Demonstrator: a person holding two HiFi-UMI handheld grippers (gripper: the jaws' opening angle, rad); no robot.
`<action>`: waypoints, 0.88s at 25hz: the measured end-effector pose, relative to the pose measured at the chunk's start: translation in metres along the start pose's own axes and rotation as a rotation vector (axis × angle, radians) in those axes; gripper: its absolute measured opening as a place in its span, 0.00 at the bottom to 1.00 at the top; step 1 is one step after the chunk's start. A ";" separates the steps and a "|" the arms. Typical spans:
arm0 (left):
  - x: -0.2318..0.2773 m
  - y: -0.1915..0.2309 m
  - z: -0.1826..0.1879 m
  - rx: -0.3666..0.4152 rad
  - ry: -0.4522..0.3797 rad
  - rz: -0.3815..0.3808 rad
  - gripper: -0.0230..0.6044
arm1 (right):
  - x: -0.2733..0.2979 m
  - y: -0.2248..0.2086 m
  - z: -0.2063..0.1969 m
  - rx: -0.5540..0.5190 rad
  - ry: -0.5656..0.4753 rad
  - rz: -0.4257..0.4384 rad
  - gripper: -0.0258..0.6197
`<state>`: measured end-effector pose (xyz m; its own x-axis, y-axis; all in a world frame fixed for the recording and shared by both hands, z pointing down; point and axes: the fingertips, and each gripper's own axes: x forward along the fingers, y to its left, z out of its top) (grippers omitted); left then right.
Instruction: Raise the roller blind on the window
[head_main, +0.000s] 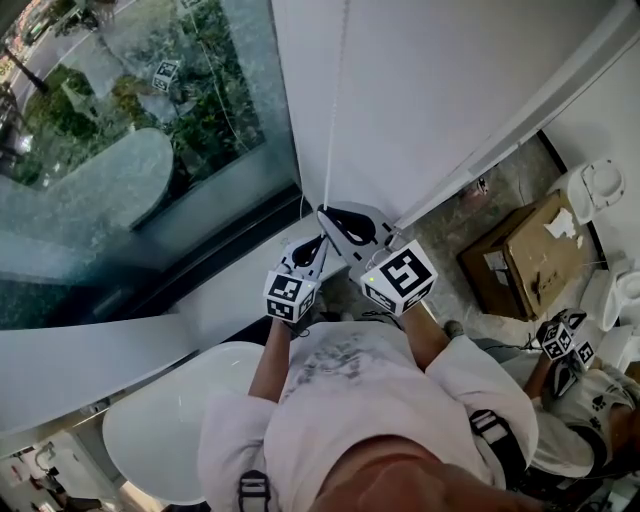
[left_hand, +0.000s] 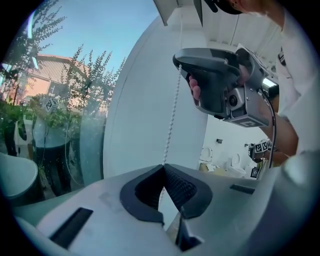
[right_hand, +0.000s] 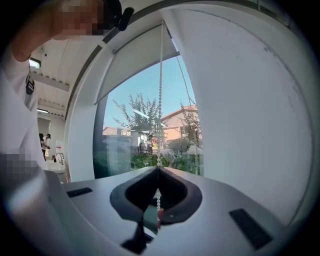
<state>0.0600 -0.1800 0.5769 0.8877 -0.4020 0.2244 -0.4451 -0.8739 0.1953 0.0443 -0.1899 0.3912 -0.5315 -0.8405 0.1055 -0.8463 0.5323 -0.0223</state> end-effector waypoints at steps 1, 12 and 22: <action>0.001 0.001 -0.004 -0.005 0.007 0.001 0.05 | 0.001 0.000 -0.004 0.001 0.008 0.000 0.13; 0.007 0.003 -0.032 -0.045 0.057 -0.005 0.05 | -0.001 0.002 -0.032 0.021 0.053 -0.001 0.13; 0.001 -0.001 -0.038 -0.025 0.079 0.006 0.05 | -0.001 0.002 -0.041 0.016 0.068 0.009 0.13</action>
<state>0.0567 -0.1691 0.6126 0.8735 -0.3837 0.2998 -0.4542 -0.8639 0.2178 0.0448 -0.1844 0.4315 -0.5361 -0.8263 0.1726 -0.8420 0.5381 -0.0392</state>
